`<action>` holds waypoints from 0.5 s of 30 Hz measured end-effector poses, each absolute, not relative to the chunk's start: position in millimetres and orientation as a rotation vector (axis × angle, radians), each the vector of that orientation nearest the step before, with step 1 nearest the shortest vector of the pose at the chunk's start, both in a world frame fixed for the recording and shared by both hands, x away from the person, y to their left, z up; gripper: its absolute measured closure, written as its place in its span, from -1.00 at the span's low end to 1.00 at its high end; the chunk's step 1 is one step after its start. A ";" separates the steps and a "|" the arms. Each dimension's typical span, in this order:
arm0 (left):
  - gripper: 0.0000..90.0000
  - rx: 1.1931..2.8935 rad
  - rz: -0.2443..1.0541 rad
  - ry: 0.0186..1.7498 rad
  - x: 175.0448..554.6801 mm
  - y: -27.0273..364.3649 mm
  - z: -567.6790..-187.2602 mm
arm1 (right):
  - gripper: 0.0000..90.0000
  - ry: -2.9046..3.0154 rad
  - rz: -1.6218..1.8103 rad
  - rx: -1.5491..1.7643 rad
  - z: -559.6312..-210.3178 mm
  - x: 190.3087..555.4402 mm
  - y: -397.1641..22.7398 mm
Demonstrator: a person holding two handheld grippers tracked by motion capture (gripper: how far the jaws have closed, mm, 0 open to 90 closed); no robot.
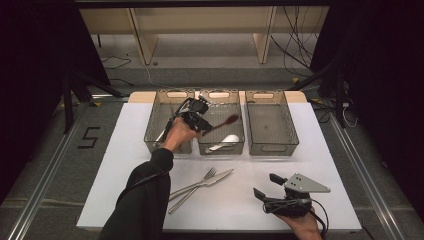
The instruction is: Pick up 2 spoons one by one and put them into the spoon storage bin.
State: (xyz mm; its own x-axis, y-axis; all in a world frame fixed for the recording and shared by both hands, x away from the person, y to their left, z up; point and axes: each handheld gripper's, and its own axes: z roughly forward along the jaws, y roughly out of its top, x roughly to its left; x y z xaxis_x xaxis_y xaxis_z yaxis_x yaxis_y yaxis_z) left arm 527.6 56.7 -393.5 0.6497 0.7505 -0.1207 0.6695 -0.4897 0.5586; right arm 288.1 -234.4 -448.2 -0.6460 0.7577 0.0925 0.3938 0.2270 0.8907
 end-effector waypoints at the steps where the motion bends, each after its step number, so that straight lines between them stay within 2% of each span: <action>1: 0.37 2.292 0.180 1.094 526.9 57.1 -392.5 | -0.43 2.147 1.390 1.062 -448.1 288.0 -234.7; 5: 0.03 2.270 0.155 1.088 522.4 59.7 -387.6 | -0.43 2.146 1.390 1.067 -448.5 288.1 -234.3; 11: -0.24 2.264 0.139 1.063 511.3 65.4 -379.6 | -0.43 2.145 1.390 1.066 -448.3 288.0 -234.3; 15: -0.33 2.243 0.116 1.054 502.9 71.8 -373.6 | -0.43 2.146 1.389 1.068 -448.4 288.0 -233.8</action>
State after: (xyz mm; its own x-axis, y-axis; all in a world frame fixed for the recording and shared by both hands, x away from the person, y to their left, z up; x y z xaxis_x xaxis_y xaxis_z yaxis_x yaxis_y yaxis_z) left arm 502.9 71.8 -373.6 0.6731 0.7160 -0.1851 0.6587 -0.4666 0.5902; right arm 288.0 -233.8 -448.4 -0.6450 0.7586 0.0921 0.3950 0.2278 0.8900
